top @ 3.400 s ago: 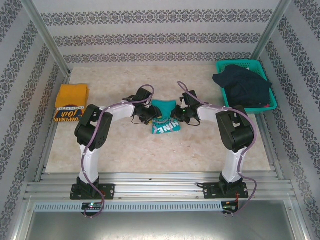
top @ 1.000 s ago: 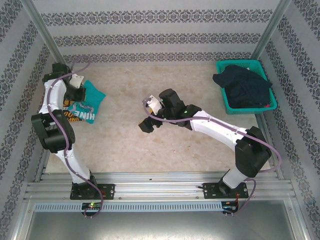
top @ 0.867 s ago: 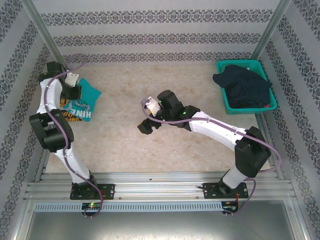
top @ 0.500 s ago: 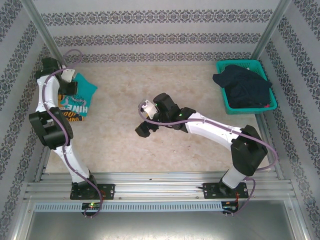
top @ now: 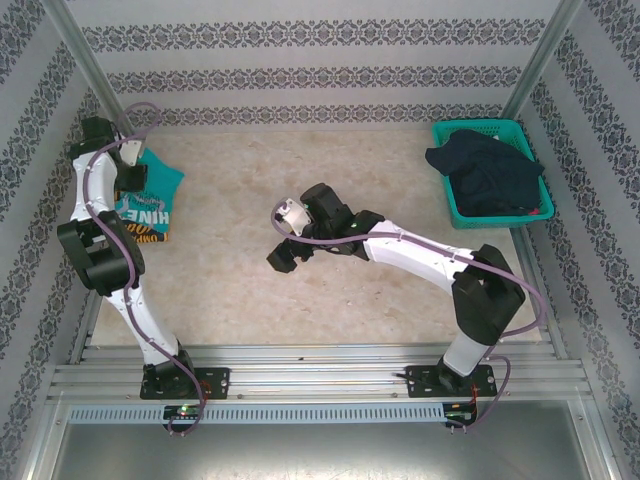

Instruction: Fold and stack the t-shirts

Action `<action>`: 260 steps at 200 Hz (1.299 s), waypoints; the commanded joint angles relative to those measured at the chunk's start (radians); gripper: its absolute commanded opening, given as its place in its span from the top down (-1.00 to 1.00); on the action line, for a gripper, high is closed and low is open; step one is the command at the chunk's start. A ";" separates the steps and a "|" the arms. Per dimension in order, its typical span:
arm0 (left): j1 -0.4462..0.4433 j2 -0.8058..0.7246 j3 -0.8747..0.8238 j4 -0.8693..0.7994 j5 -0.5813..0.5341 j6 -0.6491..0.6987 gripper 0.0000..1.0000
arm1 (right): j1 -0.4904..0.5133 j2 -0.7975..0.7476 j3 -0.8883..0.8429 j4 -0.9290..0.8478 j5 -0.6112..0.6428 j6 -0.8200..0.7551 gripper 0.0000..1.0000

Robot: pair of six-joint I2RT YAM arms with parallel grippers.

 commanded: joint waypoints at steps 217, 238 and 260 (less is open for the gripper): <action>-0.039 -0.074 -0.151 0.177 -0.252 -0.315 -1.00 | 0.010 0.018 0.020 0.013 -0.015 0.041 -0.96; -0.092 -0.148 -0.259 0.260 -0.184 -0.357 -1.00 | 0.007 0.004 -0.006 0.064 0.021 0.070 -0.96; -0.169 -0.261 -0.406 0.369 -0.143 -0.411 -1.00 | -0.016 -0.036 -0.057 0.137 0.087 0.119 -0.96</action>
